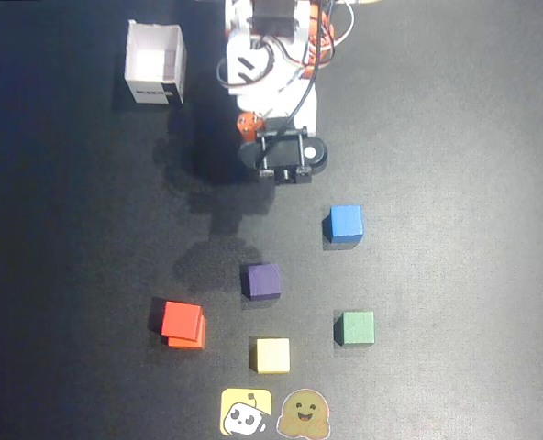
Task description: Put the red cube on top of the orange cube.
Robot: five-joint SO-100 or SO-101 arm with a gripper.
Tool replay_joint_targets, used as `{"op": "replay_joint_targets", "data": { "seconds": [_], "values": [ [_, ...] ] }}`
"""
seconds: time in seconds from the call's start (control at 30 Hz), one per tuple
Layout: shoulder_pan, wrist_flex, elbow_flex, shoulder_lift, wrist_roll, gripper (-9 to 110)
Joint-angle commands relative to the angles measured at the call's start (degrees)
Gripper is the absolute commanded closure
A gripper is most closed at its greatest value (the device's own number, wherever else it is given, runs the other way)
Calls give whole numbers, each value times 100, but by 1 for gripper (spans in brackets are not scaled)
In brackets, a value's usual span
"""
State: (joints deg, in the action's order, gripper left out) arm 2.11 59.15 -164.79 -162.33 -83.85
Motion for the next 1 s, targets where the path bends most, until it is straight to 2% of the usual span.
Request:
{"op": "replay_joint_targets", "data": {
  "seconds": [0.0, 0.23, 0.97],
  "values": [
    [0, 343, 18, -290, 70, 101],
    [26, 1292, 18, -1485, 448, 101],
    [26, 1301, 18, -1485, 439, 101]
  ]
}}
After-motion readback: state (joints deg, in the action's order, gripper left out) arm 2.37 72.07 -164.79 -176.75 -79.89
